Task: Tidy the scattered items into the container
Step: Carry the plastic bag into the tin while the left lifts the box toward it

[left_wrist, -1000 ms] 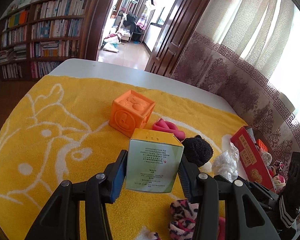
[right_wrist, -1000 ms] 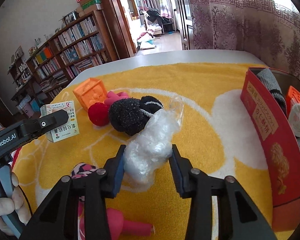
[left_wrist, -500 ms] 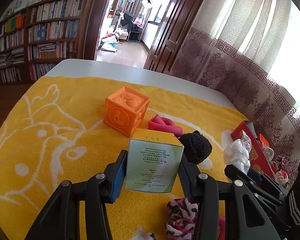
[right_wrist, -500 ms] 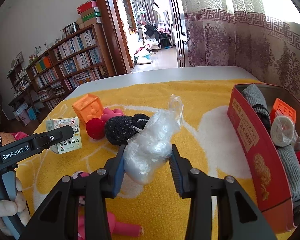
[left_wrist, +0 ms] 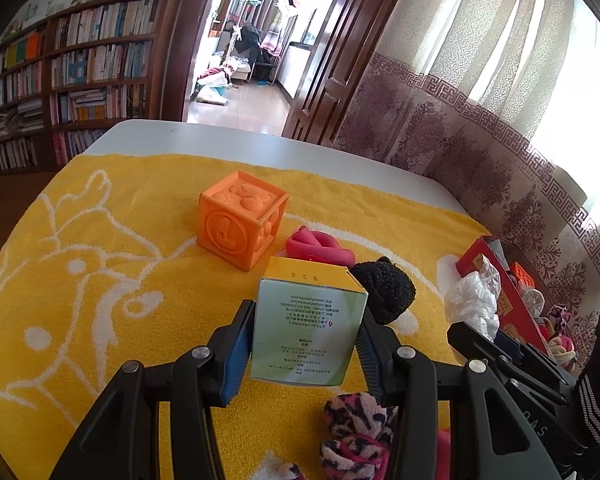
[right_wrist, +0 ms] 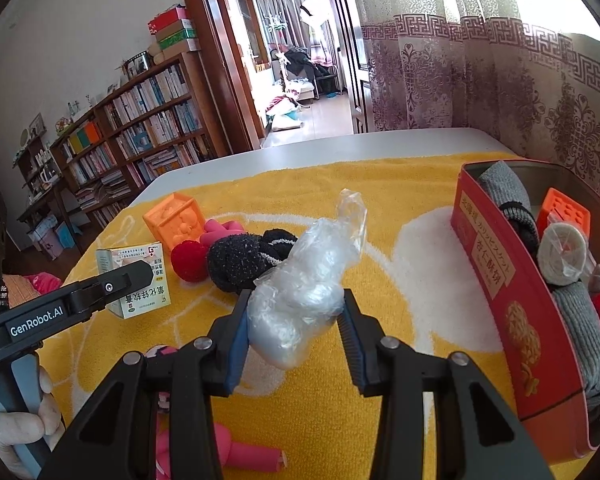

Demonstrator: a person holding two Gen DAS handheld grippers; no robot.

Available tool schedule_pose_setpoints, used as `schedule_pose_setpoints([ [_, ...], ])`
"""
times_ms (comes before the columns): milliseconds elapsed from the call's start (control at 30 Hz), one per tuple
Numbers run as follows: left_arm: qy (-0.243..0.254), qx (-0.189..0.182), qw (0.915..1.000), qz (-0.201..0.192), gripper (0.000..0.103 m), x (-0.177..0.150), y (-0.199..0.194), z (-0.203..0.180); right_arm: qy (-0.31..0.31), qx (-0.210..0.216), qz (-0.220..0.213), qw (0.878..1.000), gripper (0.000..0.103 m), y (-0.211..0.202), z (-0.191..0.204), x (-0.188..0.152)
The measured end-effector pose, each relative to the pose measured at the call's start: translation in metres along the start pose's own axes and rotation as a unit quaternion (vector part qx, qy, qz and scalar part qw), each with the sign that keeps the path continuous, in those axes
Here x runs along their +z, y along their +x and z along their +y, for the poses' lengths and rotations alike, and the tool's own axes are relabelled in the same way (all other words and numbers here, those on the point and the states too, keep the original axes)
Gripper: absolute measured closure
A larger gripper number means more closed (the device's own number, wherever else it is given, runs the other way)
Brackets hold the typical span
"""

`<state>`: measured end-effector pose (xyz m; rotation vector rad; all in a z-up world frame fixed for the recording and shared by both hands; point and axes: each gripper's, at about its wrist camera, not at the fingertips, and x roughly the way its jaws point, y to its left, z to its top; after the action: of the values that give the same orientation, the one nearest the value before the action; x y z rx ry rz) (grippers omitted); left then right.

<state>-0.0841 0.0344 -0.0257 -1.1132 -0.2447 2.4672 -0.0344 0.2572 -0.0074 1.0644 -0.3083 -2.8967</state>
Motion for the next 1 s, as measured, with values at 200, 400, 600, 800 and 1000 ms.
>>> schedule_pose_setpoints([
  [200,0.016,-0.001,0.9998,-0.008,0.053,-0.0014,-0.0036,-0.0084,-0.001,0.0,-0.017,1.0,0.058,-0.0092,0.0033,0.0031],
  [400,0.016,-0.002,0.9998,-0.011,0.053,-0.0011,-0.004,-0.0074,0.01,-0.007,-0.022,1.0,0.058,-0.0092,0.0021,0.0054],
  [600,0.018,0.002,0.9998,-0.012,0.053,-0.0019,-0.0038,-0.0076,0.014,-0.012,-0.025,1.0,0.058,-0.0092,0.0002,0.0067],
  [800,0.022,-0.001,0.9997,-0.013,0.053,-0.003,-0.0036,-0.0063,0.024,-0.015,-0.029,0.999,0.058,-0.0092,-0.0014,0.0084],
  [1000,0.015,-0.005,0.9998,-0.011,0.053,-0.0024,-0.0028,-0.0039,0.017,-0.01,-0.029,0.999,0.058,-0.0092,0.0012,0.0078],
])
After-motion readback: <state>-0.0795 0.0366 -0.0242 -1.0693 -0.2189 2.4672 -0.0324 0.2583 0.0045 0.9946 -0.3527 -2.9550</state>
